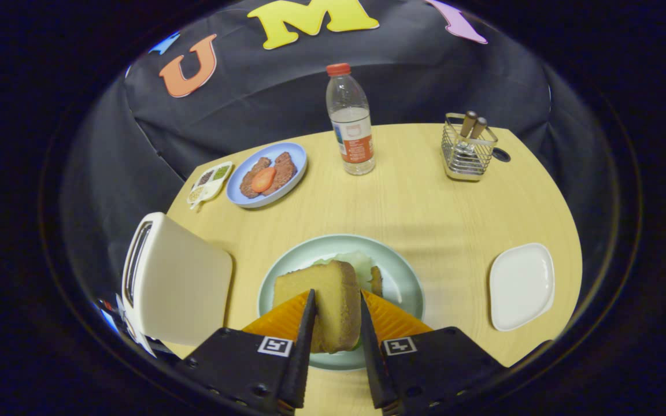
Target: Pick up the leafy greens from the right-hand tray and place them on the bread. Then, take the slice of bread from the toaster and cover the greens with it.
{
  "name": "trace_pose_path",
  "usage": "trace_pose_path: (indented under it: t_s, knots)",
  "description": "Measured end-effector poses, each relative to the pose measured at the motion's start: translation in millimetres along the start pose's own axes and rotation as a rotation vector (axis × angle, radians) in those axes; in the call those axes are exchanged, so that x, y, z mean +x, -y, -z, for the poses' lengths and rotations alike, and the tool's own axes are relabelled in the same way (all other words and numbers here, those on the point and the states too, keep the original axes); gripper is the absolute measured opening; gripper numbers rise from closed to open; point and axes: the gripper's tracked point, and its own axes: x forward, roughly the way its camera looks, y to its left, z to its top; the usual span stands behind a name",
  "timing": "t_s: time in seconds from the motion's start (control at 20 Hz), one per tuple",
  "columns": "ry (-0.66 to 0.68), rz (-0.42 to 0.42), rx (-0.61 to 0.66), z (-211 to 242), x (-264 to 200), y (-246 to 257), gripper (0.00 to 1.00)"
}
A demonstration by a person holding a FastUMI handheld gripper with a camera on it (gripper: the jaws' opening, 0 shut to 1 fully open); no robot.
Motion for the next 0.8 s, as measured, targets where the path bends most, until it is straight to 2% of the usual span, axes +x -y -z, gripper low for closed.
trace_pose_path:
  t_s: [0.15, 0.25, 0.3, 0.35, 0.5, 0.6, 0.65, 0.8]
  knots:
    - [-0.006, -0.005, -0.008, 4, 4, 8, 0.43]
    - [-0.005, -0.008, -0.025, 6, 7, 15, 0.51]
    - [-0.008, -0.005, -0.032, 9, 9, 18, 0.51]
    - [-0.014, -0.002, -0.040, 12, 12, 23, 0.55]
    - [-0.020, 0.007, -0.068, 18, 13, 33, 0.61]
    - [-0.005, 0.009, -0.080, 16, 7, 36, 0.59]
    - [0.008, 0.010, -0.084, 14, 0, 36, 0.67]
    - [0.071, 0.029, -0.085, 4, -26, 39, 0.72]
